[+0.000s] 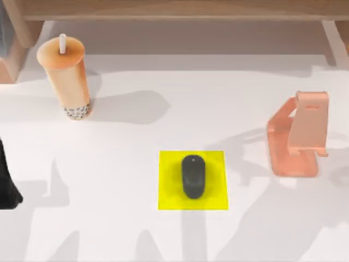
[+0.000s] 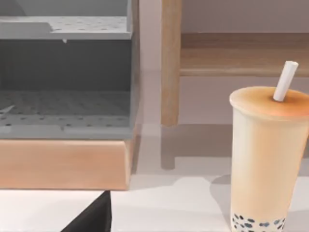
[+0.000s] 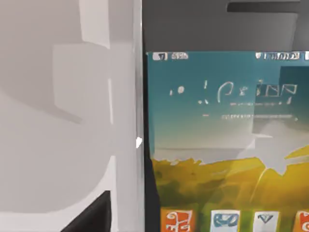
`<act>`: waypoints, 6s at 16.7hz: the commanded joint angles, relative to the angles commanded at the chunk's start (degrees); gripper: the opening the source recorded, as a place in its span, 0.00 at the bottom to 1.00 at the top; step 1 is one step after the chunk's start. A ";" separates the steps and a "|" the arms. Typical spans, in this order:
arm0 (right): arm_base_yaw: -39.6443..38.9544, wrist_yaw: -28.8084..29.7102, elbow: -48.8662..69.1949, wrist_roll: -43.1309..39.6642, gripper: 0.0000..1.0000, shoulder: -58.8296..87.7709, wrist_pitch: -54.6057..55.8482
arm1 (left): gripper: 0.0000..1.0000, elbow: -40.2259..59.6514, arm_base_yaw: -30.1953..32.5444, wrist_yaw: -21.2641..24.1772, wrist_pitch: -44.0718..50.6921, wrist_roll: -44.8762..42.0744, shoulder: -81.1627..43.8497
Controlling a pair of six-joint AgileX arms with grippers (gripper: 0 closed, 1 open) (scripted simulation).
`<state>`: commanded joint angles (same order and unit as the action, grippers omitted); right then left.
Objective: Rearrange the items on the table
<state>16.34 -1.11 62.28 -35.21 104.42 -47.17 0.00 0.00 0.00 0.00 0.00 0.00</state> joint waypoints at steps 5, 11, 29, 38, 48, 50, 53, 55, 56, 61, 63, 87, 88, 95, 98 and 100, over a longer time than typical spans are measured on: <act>-0.08 0.01 -3.93 0.13 1.00 3.41 7.17 | 1.00 0.00 0.00 0.00 0.00 0.00 0.00; -0.08 0.01 -3.93 0.13 0.77 3.41 7.17 | 1.00 0.00 0.00 0.00 0.00 0.00 0.00; -0.08 0.01 -3.93 0.13 0.00 3.41 7.17 | 1.00 0.00 0.00 0.00 0.00 0.00 0.00; -0.01 -0.03 0.07 0.15 0.00 -1.58 -0.67 | 1.00 0.00 0.00 0.00 0.00 0.00 0.00; -12.40 6.95 -1.18 15.71 0.00 -13.54 4.33 | 1.00 0.00 0.00 0.00 0.00 0.00 0.00; -17.82 10.29 -1.57 22.84 0.00 -19.09 6.46 | 1.00 0.00 0.00 0.00 0.00 0.00 0.00; -26.09 15.74 -3.15 33.35 0.00 -26.73 10.80 | 1.00 0.00 0.00 0.00 0.00 0.00 0.00; -31.50 19.47 -5.54 39.38 0.00 -30.82 14.86 | 1.00 0.00 0.00 0.00 0.00 0.00 0.00; -34.11 21.34 -7.19 41.98 0.00 -32.52 17.27 | 1.00 0.00 0.00 0.00 0.00 0.00 0.00; -45.82 30.51 -18.19 51.12 0.00 -38.42 31.12 | 1.00 0.00 0.00 0.00 0.00 0.00 0.00; -49.72 33.85 -22.60 53.36 0.00 -39.89 36.23 | 1.00 0.00 0.00 0.00 0.00 0.00 0.00; -57.46 37.35 -24.23 52.23 0.00 -44.18 43.50 | 1.00 0.00 0.00 0.00 0.00 0.00 0.00; -56.36 36.72 -24.69 52.19 0.00 -42.69 45.13 | 1.00 0.00 0.00 0.00 0.00 0.00 0.00; -48.05 32.54 -27.93 52.14 0.00 -31.02 56.35 | 1.00 0.00 0.00 0.00 0.00 0.00 0.00; -47.91 32.46 -27.97 52.14 0.00 -30.84 56.53 | 1.00 0.00 0.00 0.00 0.00 0.00 0.00; -47.91 32.46 -27.97 52.14 0.08 -30.84 56.53 | 1.00 0.00 0.00 0.00 0.00 0.00 0.00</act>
<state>-31.58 31.34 34.31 16.93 73.57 9.36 0.00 0.00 0.00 0.00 0.00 0.00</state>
